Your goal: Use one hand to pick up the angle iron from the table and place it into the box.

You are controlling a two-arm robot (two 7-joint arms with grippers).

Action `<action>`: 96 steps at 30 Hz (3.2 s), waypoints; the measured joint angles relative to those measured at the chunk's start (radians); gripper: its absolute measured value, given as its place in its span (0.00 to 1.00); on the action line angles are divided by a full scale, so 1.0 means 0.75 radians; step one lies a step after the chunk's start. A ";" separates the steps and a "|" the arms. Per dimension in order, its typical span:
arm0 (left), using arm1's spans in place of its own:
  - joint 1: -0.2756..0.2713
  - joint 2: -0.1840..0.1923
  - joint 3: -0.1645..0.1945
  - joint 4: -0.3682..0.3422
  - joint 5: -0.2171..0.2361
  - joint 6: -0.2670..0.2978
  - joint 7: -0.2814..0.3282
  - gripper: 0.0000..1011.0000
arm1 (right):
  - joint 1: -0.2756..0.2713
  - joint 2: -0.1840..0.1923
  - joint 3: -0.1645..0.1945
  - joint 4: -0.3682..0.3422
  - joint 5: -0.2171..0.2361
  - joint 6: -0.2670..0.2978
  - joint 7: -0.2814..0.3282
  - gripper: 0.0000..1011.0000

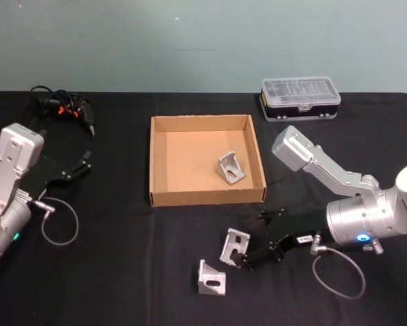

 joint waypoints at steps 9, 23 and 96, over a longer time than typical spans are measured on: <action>0.000 0.000 0.000 0.000 0.000 0.000 0.000 1.00 | 0.030 -0.039 -0.033 0.071 -0.002 -0.040 -0.016 0.99; 0.000 0.000 0.000 0.000 0.000 0.000 0.000 1.00 | 0.049 -0.058 -0.057 0.116 -0.005 -0.065 -0.018 0.83; 0.000 0.000 0.000 0.000 0.000 0.000 0.000 1.00 | 0.416 -0.640 -0.006 0.978 -0.221 -0.461 -0.112 0.08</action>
